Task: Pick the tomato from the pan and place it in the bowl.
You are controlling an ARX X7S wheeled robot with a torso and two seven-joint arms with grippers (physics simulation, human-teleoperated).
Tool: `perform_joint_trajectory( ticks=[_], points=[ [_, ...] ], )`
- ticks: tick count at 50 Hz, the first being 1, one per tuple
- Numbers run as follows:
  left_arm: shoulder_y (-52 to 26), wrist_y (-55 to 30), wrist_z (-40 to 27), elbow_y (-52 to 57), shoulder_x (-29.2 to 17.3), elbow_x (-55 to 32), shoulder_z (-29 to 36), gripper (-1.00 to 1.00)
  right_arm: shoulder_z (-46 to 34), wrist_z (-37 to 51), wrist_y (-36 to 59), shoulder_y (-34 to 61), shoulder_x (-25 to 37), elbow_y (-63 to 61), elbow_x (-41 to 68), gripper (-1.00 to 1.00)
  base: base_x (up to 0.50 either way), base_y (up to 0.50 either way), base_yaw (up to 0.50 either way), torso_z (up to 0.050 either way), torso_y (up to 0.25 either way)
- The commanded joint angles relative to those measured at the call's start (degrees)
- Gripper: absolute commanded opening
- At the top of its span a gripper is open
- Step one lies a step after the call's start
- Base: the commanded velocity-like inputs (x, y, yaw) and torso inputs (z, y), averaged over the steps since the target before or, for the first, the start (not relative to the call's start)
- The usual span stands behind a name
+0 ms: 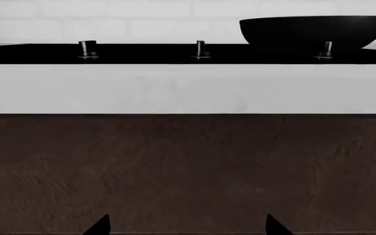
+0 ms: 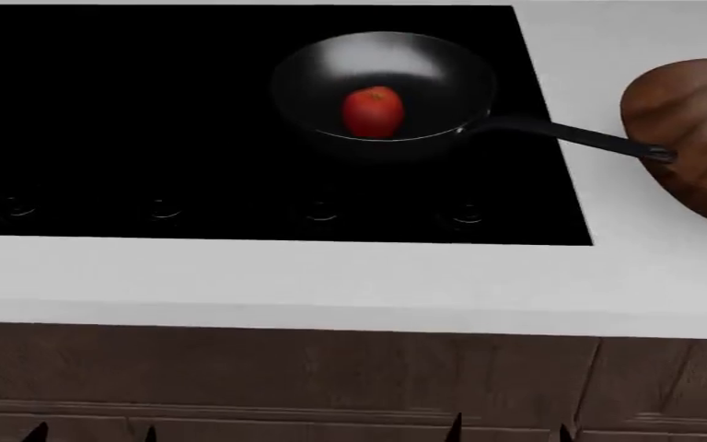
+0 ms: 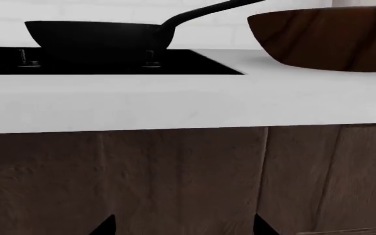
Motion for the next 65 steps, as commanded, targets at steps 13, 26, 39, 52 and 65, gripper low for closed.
perform_joint_trajectory(
  ticks=[13, 26, 39, 52, 65],
  points=[
    [-1.89, -7.37, -0.29, 8.29, -1.39, -0.5, 1.76, 1.0, -0.67, 2.05, 7.28, 0.55, 1.15, -8.55, -1.32, 1.0, -0.22, 0.0, 0.0, 0.0, 0.0],
    [-17.14, -44.28, -2.19, 48.72, -4.7, 2.4, 2.89, 1.0, 0.76, 4.34, 51.26, 19.37, 5.23, -53.44, -0.25, 1.0, 0.0, 0.0, 0.0, 0.0, 0.0],
    [-46.31, -82.57, -0.41, 63.84, -4.27, -2.86, -3.97, 1.0, 15.21, 34.49, 91.95, 59.09, 11.22, -62.09, 50.88, 1.0, 0.0, 0.0, 0.0, 0.0, 0.0],
    [-60.82, -90.59, -0.72, 56.16, -2.28, -7.53, -8.34, 1.0, 9.97, 51.69, 89.92, 73.42, 15.08, -44.94, 68.92, 1.0, 0.0, 0.0, 0.0, 0.0, 0.0],
    [-65.73, -90.34, 0.51, 36.33, -1.67, -8.52, -6.51, 1.0, 0.71, 44.35, 84.94, 78.9, 15.35, -21.19, 59.46, 1.0, 0.0, 0.0, 0.0, 0.0, 0.0]
  ],
)
